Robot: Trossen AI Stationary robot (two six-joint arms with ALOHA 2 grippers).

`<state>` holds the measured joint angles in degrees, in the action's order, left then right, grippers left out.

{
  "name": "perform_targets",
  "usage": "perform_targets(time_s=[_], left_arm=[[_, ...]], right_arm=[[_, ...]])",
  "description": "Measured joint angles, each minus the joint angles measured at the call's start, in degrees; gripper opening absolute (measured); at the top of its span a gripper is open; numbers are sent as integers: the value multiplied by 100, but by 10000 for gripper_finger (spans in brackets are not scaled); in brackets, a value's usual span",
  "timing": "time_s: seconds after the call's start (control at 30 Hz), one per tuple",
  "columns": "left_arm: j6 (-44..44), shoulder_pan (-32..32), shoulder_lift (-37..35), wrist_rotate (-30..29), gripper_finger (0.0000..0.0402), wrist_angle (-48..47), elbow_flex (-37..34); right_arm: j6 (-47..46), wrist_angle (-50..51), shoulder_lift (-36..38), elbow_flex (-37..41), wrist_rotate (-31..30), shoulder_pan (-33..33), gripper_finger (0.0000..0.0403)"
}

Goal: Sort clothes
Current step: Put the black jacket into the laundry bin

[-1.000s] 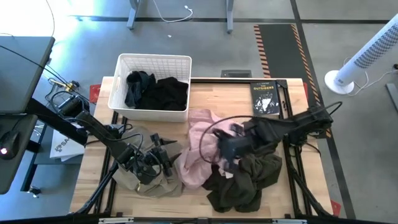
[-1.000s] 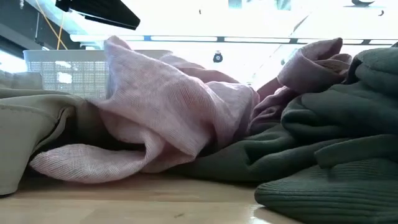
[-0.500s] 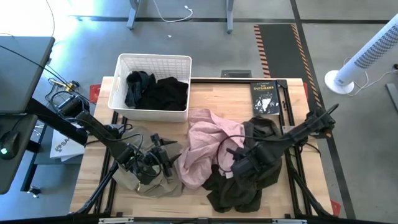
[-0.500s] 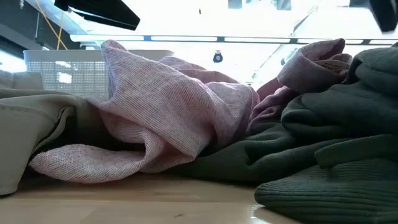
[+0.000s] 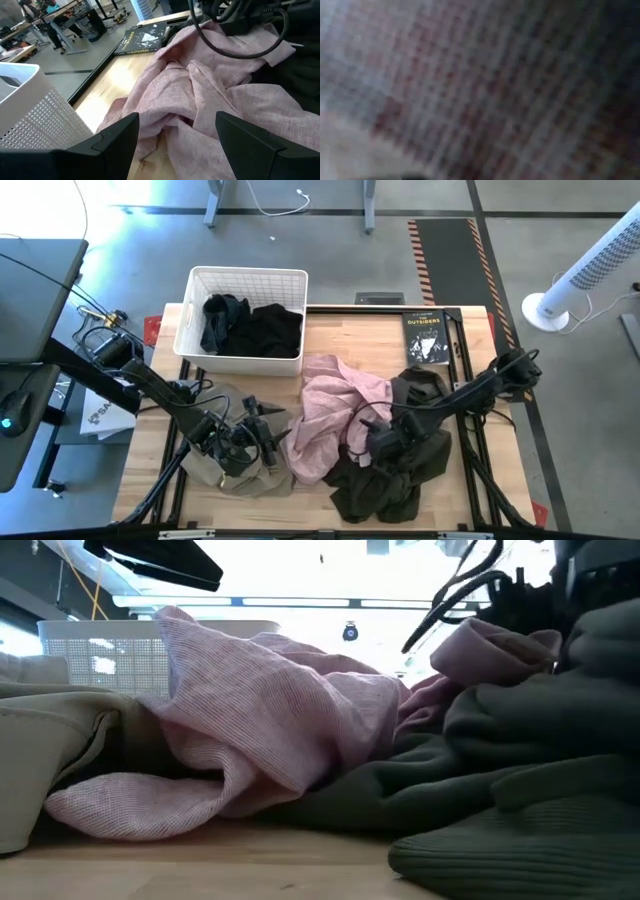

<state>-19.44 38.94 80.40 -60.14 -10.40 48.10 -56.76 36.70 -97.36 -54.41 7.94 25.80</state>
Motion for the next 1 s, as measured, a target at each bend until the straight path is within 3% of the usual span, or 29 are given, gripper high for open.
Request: perform_targets(time_s=[0.17, 0.27, 0.37, 0.53, 0.57, 0.83, 0.9, 1.0], left_arm=[[-2, 0, 0, 0, 262, -6, 0], [-45, 0, 0, 0, 262, -18, 0], [-52, 0, 0, 0, 262, -20, 0], [-46, 0, 0, -2, 262, -19, 0], [-48, 0, 0, -2, 262, -19, 0], [-48, 105, 0, -123, 262, -8, 0], [-44, 163, -2, -313, 262, -9, 0], [-31, 283, -18, -687, 262, -11, 0]], right_arm=[[-140, -159, 15, 285, -88, -96, 361], [-124, -55, -18, 275, 13, -216, 330], [-22, 103, -81, 267, 95, -317, 251], [480, 234, -61, 275, 428, -470, 50], [543, 179, -11, 245, 477, -443, 34], [779, 401, 971, -1388, 1177, -118, 35], [913, 503, 1218, -1885, 1083, -16, 35], [1294, 510, 1631, -2719, 332, 188, 35]])
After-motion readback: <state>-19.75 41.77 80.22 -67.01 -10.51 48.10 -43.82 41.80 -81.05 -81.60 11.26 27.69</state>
